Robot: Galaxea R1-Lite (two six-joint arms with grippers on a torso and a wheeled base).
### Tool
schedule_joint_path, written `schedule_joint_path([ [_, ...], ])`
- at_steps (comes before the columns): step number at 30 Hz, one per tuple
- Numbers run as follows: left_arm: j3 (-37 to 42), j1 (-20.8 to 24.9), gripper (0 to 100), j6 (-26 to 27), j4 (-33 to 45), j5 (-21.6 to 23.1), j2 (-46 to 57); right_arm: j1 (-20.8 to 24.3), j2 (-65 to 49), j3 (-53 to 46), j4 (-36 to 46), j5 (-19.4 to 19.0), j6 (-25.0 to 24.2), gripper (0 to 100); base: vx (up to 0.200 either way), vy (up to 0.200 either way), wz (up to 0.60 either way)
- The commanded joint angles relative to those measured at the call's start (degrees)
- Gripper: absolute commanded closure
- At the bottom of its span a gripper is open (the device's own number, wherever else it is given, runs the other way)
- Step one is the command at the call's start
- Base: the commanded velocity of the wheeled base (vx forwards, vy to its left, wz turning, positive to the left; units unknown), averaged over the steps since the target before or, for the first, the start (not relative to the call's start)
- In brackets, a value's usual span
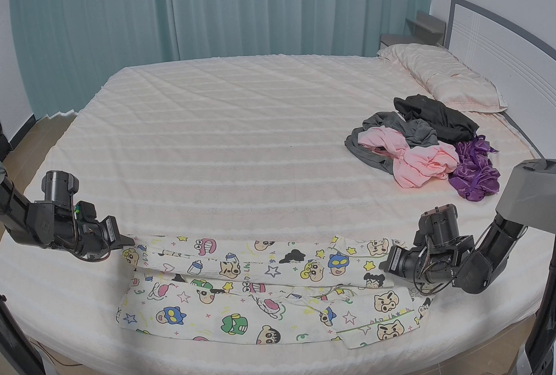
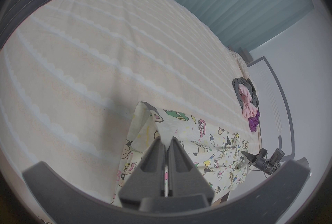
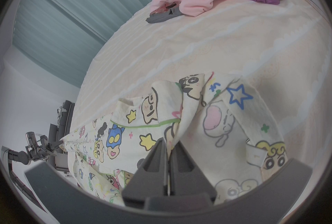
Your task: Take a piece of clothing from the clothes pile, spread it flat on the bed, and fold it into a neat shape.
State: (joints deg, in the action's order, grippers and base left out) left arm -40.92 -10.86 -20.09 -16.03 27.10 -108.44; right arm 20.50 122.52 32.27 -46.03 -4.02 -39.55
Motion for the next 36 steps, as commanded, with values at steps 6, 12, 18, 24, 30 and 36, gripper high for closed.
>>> schedule_joint_path([
  [6,-7.2,0.1,100,-1.5,6.0,-0.4,0.1,-2.8,-2.8,3.2,0.2,0.0,0.0,100,0.0,0.0,0.0],
  [12,-15.3,1.0,100,-8.7,11.1,-0.5,-0.7,-2.8,-2.8,6.3,0.1,0.0,-0.1,100,0.0,0.0,0.0],
  [18,-18.7,1.0,100,-16.7,11.2,-0.5,-1.7,-2.8,-3.2,7.9,0.7,0.0,-0.2,100,0.0,0.0,0.0],
  [24,-17.0,0.8,100,-15.4,13.7,-0.3,-2.1,-2.8,-3.2,7.1,2.3,-0.1,-0.2,100,0.0,0.0,0.0],
  [30,-13.7,-0.4,100,-6.2,18.8,-0.4,-2.1,-2.8,-3.7,3.7,2.0,-0.1,0.0,100,0.0,0.0,0.0],
  [36,-10.1,-1.1,100,-2.4,19.2,-2.8,-2.7,-2.7,-3.6,-0.1,1.4,-0.1,0.5,100,0.0,0.0,0.0],
])
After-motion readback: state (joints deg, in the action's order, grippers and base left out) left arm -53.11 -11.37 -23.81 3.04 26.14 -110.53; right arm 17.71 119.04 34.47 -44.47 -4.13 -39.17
